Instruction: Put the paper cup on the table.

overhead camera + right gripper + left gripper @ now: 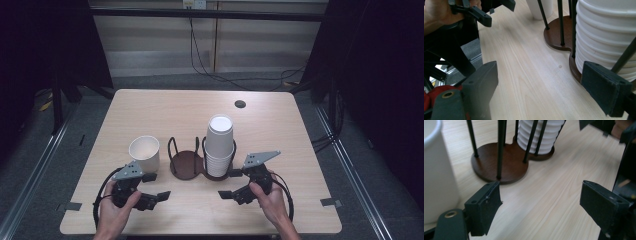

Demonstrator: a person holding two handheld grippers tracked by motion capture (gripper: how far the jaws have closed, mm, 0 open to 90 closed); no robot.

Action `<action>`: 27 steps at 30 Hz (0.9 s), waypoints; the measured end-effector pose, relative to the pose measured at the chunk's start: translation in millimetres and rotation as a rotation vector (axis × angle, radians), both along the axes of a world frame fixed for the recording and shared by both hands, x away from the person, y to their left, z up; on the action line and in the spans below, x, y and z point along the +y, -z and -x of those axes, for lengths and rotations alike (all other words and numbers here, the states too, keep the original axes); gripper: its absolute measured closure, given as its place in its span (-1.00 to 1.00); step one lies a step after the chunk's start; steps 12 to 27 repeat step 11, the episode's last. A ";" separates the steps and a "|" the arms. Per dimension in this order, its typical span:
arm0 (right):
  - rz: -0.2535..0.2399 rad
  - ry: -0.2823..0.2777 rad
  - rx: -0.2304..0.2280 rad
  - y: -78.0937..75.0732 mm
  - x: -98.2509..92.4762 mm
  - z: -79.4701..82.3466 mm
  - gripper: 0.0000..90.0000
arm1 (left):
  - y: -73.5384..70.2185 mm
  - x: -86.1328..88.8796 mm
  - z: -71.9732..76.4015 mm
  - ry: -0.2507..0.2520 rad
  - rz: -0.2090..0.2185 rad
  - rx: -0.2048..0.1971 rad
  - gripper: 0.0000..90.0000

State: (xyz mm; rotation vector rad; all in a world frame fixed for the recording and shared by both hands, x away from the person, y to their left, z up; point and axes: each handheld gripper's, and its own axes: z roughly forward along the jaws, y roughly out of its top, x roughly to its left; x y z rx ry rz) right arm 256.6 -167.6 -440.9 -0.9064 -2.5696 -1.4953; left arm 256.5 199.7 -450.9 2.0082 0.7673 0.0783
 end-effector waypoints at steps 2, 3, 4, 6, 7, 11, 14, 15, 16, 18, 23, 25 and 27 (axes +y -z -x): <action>-0.002 0.000 0.000 0.7 1.2 0.0 -0.68 | 2.0 -8.8 0.0 -0.003 -0.018 -0.040 -0.64; 0.000 0.001 -0.003 1.2 1.9 -0.1 -0.68 | 3.3 -12.8 0.3 0.005 -0.024 -0.051 -0.64; 0.000 0.001 -0.001 1.6 2.5 0.0 -0.68 | 5.2 -16.3 1.6 0.001 -0.022 -0.060 -0.64; -0.002 0.000 -0.005 2.7 3.8 0.1 -0.68 | 10.2 -21.1 4.6 0.009 -0.015 -0.073 -0.64; -0.003 0.003 -0.005 3.2 4.3 0.0 -0.68 | 10.9 -21.7 5.6 0.009 -0.004 -0.071 -0.64; 0.008 0.016 -0.013 4.3 4.8 0.0 -0.68 | 9.5 -14.4 3.4 -0.026 0.048 -0.091 -0.63; 0.008 0.016 -0.013 4.3 4.8 0.0 -0.68 | 9.5 -14.4 3.4 -0.026 0.048 -0.091 -0.63; 0.008 0.016 -0.013 4.3 4.8 0.0 -0.68 | 9.5 -14.4 3.4 -0.026 0.048 -0.091 -0.63; 0.008 0.016 -0.013 4.3 4.8 0.0 -0.68 | 9.5 -14.4 3.4 -0.026 0.048 -0.091 -0.63; 0.008 0.016 -0.013 4.3 4.8 0.0 -0.68 | 9.5 -14.4 3.4 -0.026 0.048 -0.091 -0.63; 0.008 0.016 -0.013 4.3 4.8 0.0 -0.68 | 9.5 -14.4 3.4 -0.026 0.048 -0.091 -0.63; 0.008 0.016 -0.013 4.3 4.8 0.0 -0.68 | 9.5 -14.4 3.4 -0.026 0.048 -0.091 -0.63; 0.008 0.016 -0.013 4.3 4.8 0.0 -0.68 | 9.5 -14.4 3.4 -0.026 0.048 -0.091 -0.63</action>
